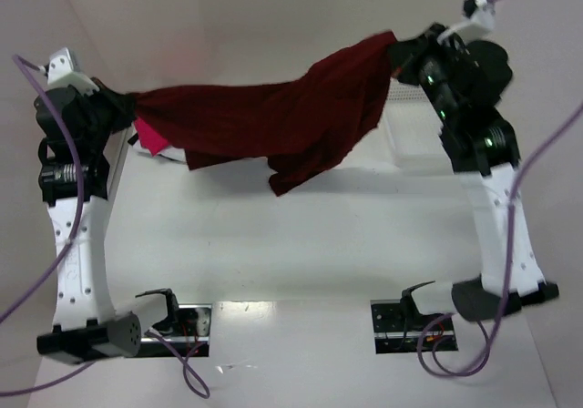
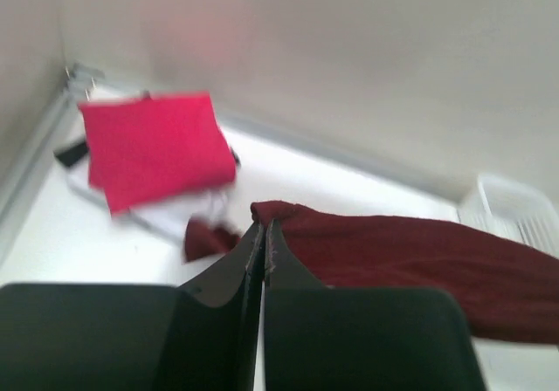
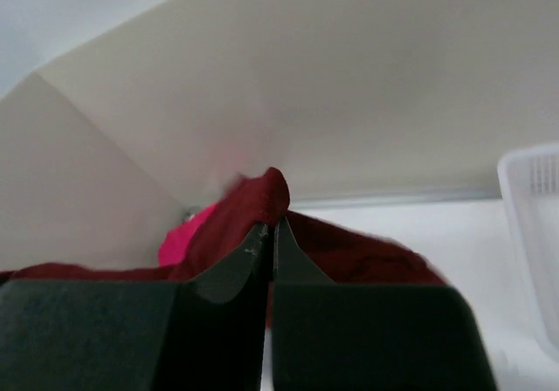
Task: Fold and stack the t-shirts
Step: Flatten out the tshirt
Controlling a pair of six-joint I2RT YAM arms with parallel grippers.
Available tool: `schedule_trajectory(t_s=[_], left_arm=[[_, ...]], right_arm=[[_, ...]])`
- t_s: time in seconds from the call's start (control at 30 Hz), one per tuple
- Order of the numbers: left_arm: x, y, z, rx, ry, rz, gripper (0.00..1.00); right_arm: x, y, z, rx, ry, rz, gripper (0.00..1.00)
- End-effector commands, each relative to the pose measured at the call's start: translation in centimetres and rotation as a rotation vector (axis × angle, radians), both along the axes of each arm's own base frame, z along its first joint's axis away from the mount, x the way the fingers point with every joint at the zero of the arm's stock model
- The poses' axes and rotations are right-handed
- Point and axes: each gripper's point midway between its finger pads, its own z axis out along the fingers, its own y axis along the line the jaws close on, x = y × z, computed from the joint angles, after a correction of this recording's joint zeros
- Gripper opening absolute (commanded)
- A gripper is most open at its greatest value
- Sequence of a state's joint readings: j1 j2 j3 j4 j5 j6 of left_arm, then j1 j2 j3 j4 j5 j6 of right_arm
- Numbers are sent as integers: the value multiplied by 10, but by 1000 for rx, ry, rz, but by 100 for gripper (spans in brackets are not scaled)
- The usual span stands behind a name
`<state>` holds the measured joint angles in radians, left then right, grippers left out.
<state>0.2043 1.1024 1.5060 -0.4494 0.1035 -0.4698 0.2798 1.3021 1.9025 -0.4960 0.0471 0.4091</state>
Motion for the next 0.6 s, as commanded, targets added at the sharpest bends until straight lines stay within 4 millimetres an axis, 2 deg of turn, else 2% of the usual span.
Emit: schedule_trajectory(t_s=[0.0, 0.03, 0.07, 0.1, 0.13, 0.17, 0.2, 0.37, 0.43, 0.47, 0.57], left_arm=[[-94, -34, 45, 47, -151, -81, 0], [-109, -36, 50, 50, -165, -81, 0], [-122, -39, 57, 57, -191, -81, 0], [-145, -44, 69, 69, -243, -81, 0], [-159, -47, 73, 62, -256, -81, 0], [-177, -50, 87, 72, -301, -81, 0], [-193, -53, 94, 47, -319, -80, 0], [-239, -59, 121, 0, -443, -78, 0], [-244, -58, 127, -10, -458, -78, 0], [-242, -56, 127, -20, -456, -67, 0], [-215, -47, 120, -49, -433, -42, 0]], right_arm=[[-80, -26, 22, 7, -88, -10, 0], [-94, -27, 23, 8, -100, 5, 0], [-121, -31, 31, 15, -136, 21, 0], [-135, -32, 38, 17, -155, 36, 0], [-147, -33, 43, 17, -168, 53, 0], [-168, -35, 51, 20, -195, 71, 0], [-184, -36, 58, 20, -216, 94, 0], [-230, -38, 77, 38, -288, 149, 0], [-237, -40, 82, 47, -309, 150, 0], [-232, -38, 81, 46, -303, 150, 0], [-184, -29, 60, 16, -220, 128, 0]])
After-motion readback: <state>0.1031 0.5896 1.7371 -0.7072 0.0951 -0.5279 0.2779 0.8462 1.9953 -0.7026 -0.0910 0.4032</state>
